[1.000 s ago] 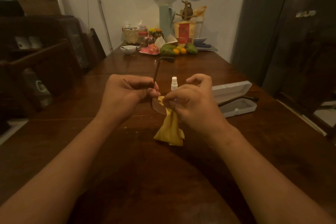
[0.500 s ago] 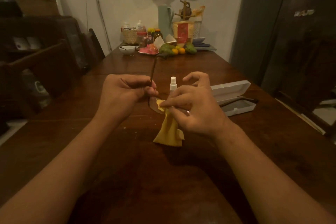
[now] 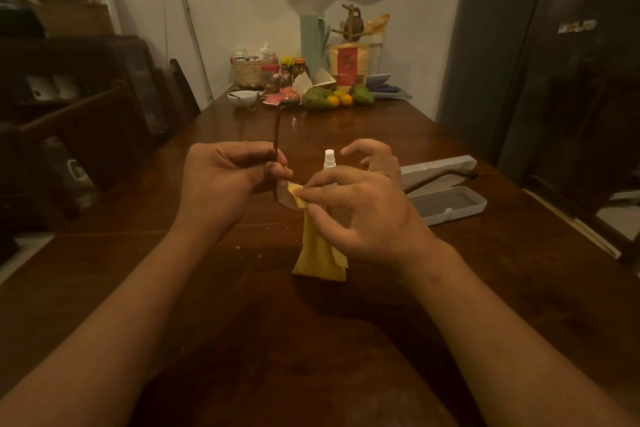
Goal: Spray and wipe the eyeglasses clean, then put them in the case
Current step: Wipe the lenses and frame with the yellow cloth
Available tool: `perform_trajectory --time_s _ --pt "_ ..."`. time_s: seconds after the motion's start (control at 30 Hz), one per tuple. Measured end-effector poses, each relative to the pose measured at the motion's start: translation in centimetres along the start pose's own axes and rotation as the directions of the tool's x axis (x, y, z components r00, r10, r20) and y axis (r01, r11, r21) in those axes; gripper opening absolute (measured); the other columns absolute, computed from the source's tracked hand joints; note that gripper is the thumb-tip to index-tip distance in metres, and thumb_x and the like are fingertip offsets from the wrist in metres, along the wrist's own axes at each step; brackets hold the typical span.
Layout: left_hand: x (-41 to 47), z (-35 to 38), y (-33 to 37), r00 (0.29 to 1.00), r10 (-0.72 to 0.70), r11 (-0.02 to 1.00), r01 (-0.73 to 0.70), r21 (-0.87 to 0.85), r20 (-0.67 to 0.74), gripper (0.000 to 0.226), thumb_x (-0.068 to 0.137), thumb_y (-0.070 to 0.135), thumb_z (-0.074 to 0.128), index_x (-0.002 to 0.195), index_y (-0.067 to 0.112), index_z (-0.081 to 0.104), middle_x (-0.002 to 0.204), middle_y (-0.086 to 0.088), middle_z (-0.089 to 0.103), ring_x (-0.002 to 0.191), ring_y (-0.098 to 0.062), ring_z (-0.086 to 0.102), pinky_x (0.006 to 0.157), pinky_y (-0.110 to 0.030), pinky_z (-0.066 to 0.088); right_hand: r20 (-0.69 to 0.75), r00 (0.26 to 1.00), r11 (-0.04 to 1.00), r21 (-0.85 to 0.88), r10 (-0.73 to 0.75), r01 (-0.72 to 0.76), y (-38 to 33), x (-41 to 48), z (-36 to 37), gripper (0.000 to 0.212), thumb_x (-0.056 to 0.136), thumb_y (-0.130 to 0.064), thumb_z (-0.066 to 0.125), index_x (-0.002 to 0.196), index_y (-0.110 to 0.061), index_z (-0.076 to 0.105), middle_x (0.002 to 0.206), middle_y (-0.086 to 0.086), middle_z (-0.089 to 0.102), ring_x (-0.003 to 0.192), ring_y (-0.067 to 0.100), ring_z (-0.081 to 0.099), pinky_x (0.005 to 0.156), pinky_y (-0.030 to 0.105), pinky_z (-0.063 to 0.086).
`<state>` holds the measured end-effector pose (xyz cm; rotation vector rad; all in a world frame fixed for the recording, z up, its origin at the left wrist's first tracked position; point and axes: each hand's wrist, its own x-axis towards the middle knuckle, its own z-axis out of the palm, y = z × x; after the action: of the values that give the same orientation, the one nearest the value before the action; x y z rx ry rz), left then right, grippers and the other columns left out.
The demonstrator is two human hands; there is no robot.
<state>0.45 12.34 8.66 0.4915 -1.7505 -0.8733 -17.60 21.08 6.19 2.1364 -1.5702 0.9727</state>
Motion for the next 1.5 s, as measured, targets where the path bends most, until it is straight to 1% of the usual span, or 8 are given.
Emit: perform_trajectory --time_s 0.13,0.3,0.43,0.63,0.83,1.0,1.2,1.5 --pt "-0.2 0.1 -0.7 0.999 0.034 0.999 -0.034 -0.018 -0.026 0.026 0.08 -0.011 0.067 0.084 0.013 0.073 0.077 0.002 0.076 0.077 -0.02 0.075 0.066 -0.025 0.059 0.03 1.0 0.999 -0.052 0.01 -0.008 -0.7 -0.1 0.6 0.043 0.093 -0.05 0.049 0.128 -0.031 0.066 0.125 -0.014 0.064 0.131 0.021 0.028 0.09 0.033 0.019" --pt "-0.2 -0.4 -1.2 0.996 0.082 0.994 -0.085 -0.065 -0.043 0.028 0.08 -0.007 0.069 0.082 0.02 0.078 0.079 -0.002 0.076 0.081 -0.028 0.075 0.068 -0.035 0.061 0.106 0.989 0.992 -0.059 -0.102 0.109 -0.8 -0.1 0.6 0.051 0.093 -0.052 0.049 0.141 -0.035 0.052 0.145 -0.01 0.05 0.133 0.021 0.022 0.094 0.034 0.016" --pt "0.0 -0.6 -1.1 0.991 0.124 0.987 -0.129 -0.099 -0.05 0.038 0.076 -0.011 0.068 0.077 0.025 0.078 0.077 0.003 0.075 0.081 -0.03 0.075 0.074 -0.042 0.061 -0.004 0.991 0.99 -0.027 -0.137 0.137 -0.2 0.0 0.2 0.038 0.09 -0.041 0.062 0.127 -0.035 0.066 0.131 -0.014 0.062 0.127 0.023 0.032 0.09 0.037 0.027" --pt "-0.1 -0.6 -1.1 0.982 0.181 0.981 -0.184 -0.064 -0.055 0.028 0.076 -0.013 0.068 0.091 0.01 0.073 0.081 0.005 0.076 0.083 -0.027 0.075 0.079 -0.044 0.06 -0.15 0.979 0.991 -0.046 -0.135 0.129 0.2 -0.1 -0.2 0.02 0.087 -0.035 0.071 0.104 -0.028 0.079 0.111 -0.014 0.072 0.116 0.032 0.05 0.082 0.043 0.037" --pt "0.0 -0.6 -1.3 0.973 0.215 0.972 -0.222 -0.076 -0.088 0.025 0.076 -0.008 0.069 0.081 0.016 0.076 0.083 0.004 0.076 0.086 -0.029 0.075 0.078 -0.047 0.06 -0.22 0.968 0.99 -0.092 -0.123 0.105 -0.1 -0.1 0.2 0.027 0.089 -0.031 0.071 0.116 -0.028 0.075 0.121 -0.016 0.069 0.126 0.028 0.045 0.091 0.037 0.031" --pt "-0.3 -0.2 -1.6 0.974 0.204 0.969 -0.215 -0.121 -0.095 0.026 0.076 -0.006 0.07 0.083 0.018 0.078 0.084 0.001 0.077 0.086 -0.03 0.075 0.077 -0.047 0.061 -0.119 0.973 0.979 -0.079 -0.197 0.189 0.1 -0.1 0.4 0.036 0.089 -0.036 0.069 0.124 -0.031 0.069 0.13 -0.015 0.064 0.127 0.028 0.043 0.091 0.039 0.032" --pt "-0.3 -0.2 -1.6 0.966 0.243 0.966 -0.25 -0.067 -0.093 0.033 0.078 -0.015 0.067 0.092 0.014 0.073 0.085 0.007 0.076 0.086 -0.026 0.075 0.078 -0.048 0.06 -0.141 0.969 0.979 -0.047 -0.201 0.197 0.9 -0.3 -0.4 0.02 0.086 -0.026 0.076 0.106 -0.024 0.078 0.113 -0.01 0.072 0.117 0.028 0.048 0.089 0.034 0.03" --pt "-0.3 0.0 -1.6 0.964 0.213 0.97 -0.229 -0.087 -0.156 0.014 0.079 -0.001 0.068 0.086 0.01 0.075 0.084 0.002 0.076 0.084 -0.025 0.074 0.078 -0.048 0.06 -0.192 0.973 0.984 -0.15 -0.126 0.098 -0.2 -0.2 0.1 0.029 0.09 -0.034 0.068 0.117 -0.027 0.074 0.122 -0.015 0.069 0.13 0.029 0.047 0.095 0.049 0.039"
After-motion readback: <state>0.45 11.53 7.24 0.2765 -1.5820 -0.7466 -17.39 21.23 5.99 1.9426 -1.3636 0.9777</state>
